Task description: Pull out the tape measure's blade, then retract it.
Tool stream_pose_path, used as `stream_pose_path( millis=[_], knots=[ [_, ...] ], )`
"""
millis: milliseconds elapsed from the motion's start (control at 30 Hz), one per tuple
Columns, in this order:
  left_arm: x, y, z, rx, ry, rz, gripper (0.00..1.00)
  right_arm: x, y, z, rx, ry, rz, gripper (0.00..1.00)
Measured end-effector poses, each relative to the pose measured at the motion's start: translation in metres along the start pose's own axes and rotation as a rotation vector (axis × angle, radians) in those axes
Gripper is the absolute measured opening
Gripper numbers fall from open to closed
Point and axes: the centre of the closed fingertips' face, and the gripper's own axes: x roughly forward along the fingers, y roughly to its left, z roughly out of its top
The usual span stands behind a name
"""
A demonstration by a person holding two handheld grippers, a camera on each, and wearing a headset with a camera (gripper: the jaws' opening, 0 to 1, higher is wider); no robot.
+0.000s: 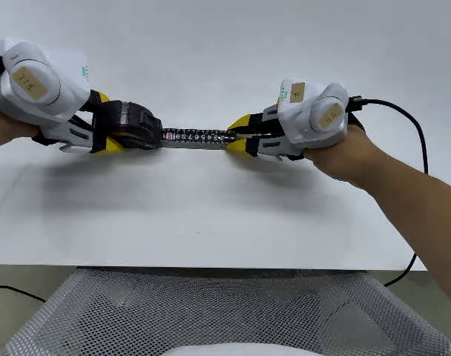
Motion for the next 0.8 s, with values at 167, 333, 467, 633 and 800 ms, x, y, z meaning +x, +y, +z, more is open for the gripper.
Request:
stream_pose_path(
  millis=[167, 333, 467, 633, 800],
  knots=[
    [0.000, 0.001, -0.002, 0.000, 0.000, 0.001, 0.29, -0.004, 0.000, -0.002, 0.008, -0.001, -0.006, 0.08],
    [0.000, 0.002, -0.002, 0.000, 0.001, 0.001, 0.29, -0.008, 0.000, -0.005, 0.010, 0.003, -0.009, 0.08],
    [0.000, 0.001, -0.001, 0.000, 0.000, 0.001, 0.29, -0.012, -0.001, -0.009, 0.018, 0.002, -0.017, 0.08],
    [0.000, 0.001, -0.002, -0.001, 0.000, 0.002, 0.29, -0.016, -0.003, -0.013, 0.016, 0.012, -0.021, 0.08],
    [0.000, 0.001, -0.002, -0.003, 0.000, 0.003, 0.29, -0.022, -0.005, -0.016, 0.006, 0.020, -0.022, 0.08]
  ],
)
